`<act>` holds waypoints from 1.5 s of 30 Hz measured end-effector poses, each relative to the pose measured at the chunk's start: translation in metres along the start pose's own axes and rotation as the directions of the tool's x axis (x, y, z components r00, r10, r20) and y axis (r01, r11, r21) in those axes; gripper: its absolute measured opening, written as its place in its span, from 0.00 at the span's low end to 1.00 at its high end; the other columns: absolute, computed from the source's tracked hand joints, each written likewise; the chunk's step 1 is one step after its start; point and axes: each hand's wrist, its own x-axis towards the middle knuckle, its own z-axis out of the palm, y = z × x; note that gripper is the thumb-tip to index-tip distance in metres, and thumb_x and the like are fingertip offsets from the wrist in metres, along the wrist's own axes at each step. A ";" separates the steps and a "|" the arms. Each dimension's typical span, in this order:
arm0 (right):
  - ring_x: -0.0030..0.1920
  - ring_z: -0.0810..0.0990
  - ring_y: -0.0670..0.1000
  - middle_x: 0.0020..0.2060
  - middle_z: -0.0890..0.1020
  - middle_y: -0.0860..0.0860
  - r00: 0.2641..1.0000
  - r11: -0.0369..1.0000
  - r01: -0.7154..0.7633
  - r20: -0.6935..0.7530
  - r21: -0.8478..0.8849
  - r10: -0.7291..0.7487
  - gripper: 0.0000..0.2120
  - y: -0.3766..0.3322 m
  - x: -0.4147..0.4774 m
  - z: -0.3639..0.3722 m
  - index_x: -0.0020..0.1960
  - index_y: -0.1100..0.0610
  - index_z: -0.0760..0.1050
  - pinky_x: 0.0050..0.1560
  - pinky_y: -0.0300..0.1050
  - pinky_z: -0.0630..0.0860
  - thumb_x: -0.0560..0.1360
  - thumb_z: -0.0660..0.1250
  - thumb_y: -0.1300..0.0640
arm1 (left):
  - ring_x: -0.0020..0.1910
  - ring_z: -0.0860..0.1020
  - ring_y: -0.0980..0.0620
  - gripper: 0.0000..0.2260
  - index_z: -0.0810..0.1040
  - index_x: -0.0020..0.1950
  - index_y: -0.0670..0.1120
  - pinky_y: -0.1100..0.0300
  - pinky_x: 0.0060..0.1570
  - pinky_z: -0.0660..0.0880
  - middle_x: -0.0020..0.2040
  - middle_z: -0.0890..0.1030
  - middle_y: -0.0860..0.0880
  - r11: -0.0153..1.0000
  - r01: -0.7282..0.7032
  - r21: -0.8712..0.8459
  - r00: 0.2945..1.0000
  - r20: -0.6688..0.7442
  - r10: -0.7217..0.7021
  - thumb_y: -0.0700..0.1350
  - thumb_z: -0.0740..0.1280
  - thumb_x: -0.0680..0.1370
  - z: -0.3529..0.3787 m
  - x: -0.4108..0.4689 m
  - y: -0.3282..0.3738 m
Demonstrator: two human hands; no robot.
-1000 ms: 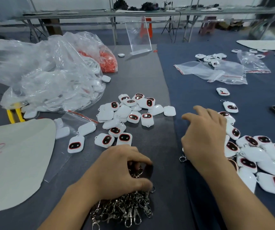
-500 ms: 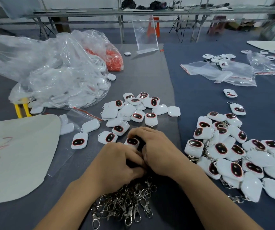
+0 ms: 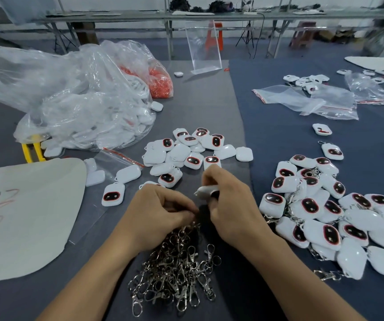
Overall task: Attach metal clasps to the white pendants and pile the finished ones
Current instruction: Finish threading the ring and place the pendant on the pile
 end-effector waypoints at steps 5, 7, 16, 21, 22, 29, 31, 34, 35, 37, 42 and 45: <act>0.36 0.79 0.40 0.40 0.82 0.43 0.985 0.979 -0.046 -0.152 0.198 0.077 0.18 0.000 0.001 -0.002 0.50 0.42 0.66 0.36 0.29 0.72 0.77 0.67 0.64 | 0.42 0.86 0.49 0.20 0.88 0.43 0.49 0.56 0.48 0.83 0.40 0.87 0.46 0.986 -0.030 -0.164 0.989 -0.148 0.005 0.24 0.68 0.73 0.001 0.004 -0.007; 0.31 0.79 0.46 0.37 0.81 0.45 0.990 0.967 -0.069 -0.101 0.244 0.097 0.18 -0.001 0.000 -0.001 0.53 0.38 0.70 0.32 0.34 0.74 0.78 0.67 0.63 | 0.41 0.86 0.49 0.21 0.88 0.42 0.50 0.58 0.45 0.83 0.39 0.87 0.48 0.990 -0.055 -0.133 0.984 -0.176 0.031 0.24 0.68 0.72 0.002 0.005 -0.008; 0.31 0.81 0.46 0.36 0.83 0.46 0.981 0.942 -0.157 -0.066 0.296 0.184 0.13 0.002 0.001 -0.003 0.46 0.43 0.75 0.33 0.43 0.81 0.75 0.72 0.61 | 0.41 0.86 0.53 0.18 0.85 0.42 0.46 0.68 0.42 0.79 0.39 0.87 0.49 0.962 -0.134 -0.236 0.920 -0.390 0.033 0.22 0.70 0.72 0.006 0.008 -0.006; 0.31 0.80 0.41 0.33 0.84 0.44 0.983 0.889 -0.183 0.109 0.420 0.151 0.05 -0.007 -0.003 0.003 0.44 0.45 0.84 0.34 0.37 0.75 0.69 0.77 0.52 | 0.41 0.86 0.49 0.17 0.86 0.39 0.44 0.64 0.41 0.80 0.40 0.87 0.42 0.823 -0.181 -0.539 0.925 -0.378 -0.044 0.22 0.69 0.70 0.005 0.008 -0.003; 0.31 0.80 0.42 0.32 0.85 0.46 0.977 0.868 -0.202 0.151 0.454 0.149 0.05 -0.010 -0.005 0.005 0.44 0.45 0.85 0.35 0.39 0.76 0.68 0.77 0.51 | 0.41 0.86 0.49 0.16 0.86 0.39 0.45 0.63 0.40 0.80 0.41 0.86 0.42 0.792 -0.180 -0.584 0.928 -0.368 -0.060 0.24 0.70 0.69 0.005 0.007 -0.002; 0.34 0.85 0.48 0.32 0.86 0.49 0.973 0.832 -0.231 0.127 0.503 0.193 0.07 -0.013 -0.009 0.006 0.40 0.49 0.86 0.38 0.45 0.81 0.70 0.76 0.61 | 0.41 0.86 0.50 0.13 0.87 0.39 0.46 0.63 0.40 0.80 0.40 0.86 0.45 0.738 -0.206 -0.642 0.936 -0.350 -0.043 0.29 0.72 0.65 0.008 0.005 0.000; 0.34 0.85 0.45 0.32 0.86 0.45 0.982 0.882 -0.186 0.066 0.433 0.174 0.10 -0.013 -0.010 0.003 0.39 0.47 0.86 0.36 0.38 0.80 0.70 0.75 0.62 | 0.40 0.86 0.50 0.18 0.87 0.38 0.46 0.64 0.39 0.80 0.40 0.86 0.44 0.789 -0.208 -0.578 0.925 -0.378 -0.033 0.23 0.70 0.68 0.007 0.005 -0.002; 0.32 0.84 0.44 0.31 0.85 0.43 0.990 0.913 -0.114 -0.028 0.391 0.136 0.12 -0.015 -0.012 0.000 0.40 0.46 0.86 0.33 0.36 0.79 0.71 0.75 0.64 | 0.40 0.85 0.53 0.17 0.88 0.40 0.48 0.66 0.38 0.78 0.41 0.87 0.46 0.883 -0.173 -0.436 0.927 -0.375 -0.004 0.25 0.72 0.70 0.009 0.002 -0.001; 0.32 0.84 0.45 0.32 0.85 0.44 0.991 0.908 -0.096 -0.049 0.408 0.127 0.12 -0.016 -0.012 0.000 0.41 0.46 0.86 0.33 0.38 0.80 0.70 0.75 0.65 | 0.40 0.84 0.54 0.15 0.88 0.42 0.49 0.66 0.37 0.78 0.41 0.87 0.47 0.904 -0.153 -0.399 0.937 -0.351 0.003 0.28 0.73 0.71 0.011 0.001 0.000; 0.32 0.83 0.45 0.32 0.85 0.45 0.989 0.890 -0.074 -0.084 0.451 0.125 0.11 -0.017 -0.012 -0.002 0.41 0.48 0.86 0.33 0.38 0.79 0.69 0.77 0.65 | 0.40 0.85 0.53 0.13 0.88 0.46 0.51 0.65 0.35 0.77 0.42 0.88 0.48 0.927 -0.120 -0.356 0.961 -0.274 0.019 0.33 0.75 0.72 0.013 -0.001 0.000; 0.30 0.81 0.44 0.29 0.83 0.43 0.985 0.948 -0.005 -0.161 0.318 0.059 0.10 -0.014 -0.014 -0.004 0.38 0.48 0.83 0.29 0.37 0.75 0.68 0.79 0.62 | 0.37 0.84 0.54 0.11 0.89 0.45 0.50 0.68 0.35 0.76 0.39 0.87 0.47 0.941 -0.109 -0.320 0.972 -0.231 0.034 0.34 0.76 0.71 0.012 -0.001 -0.001; 0.32 0.81 0.46 0.30 0.82 0.41 0.988 0.979 0.078 -0.144 0.188 -0.051 0.09 -0.011 -0.015 -0.003 0.40 0.47 0.83 0.31 0.40 0.76 0.71 0.78 0.60 | 0.34 0.83 0.55 0.08 0.89 0.42 0.49 0.67 0.35 0.75 0.36 0.86 0.47 0.963 -0.094 -0.252 0.975 -0.221 0.037 0.36 0.76 0.72 0.012 0.000 -0.003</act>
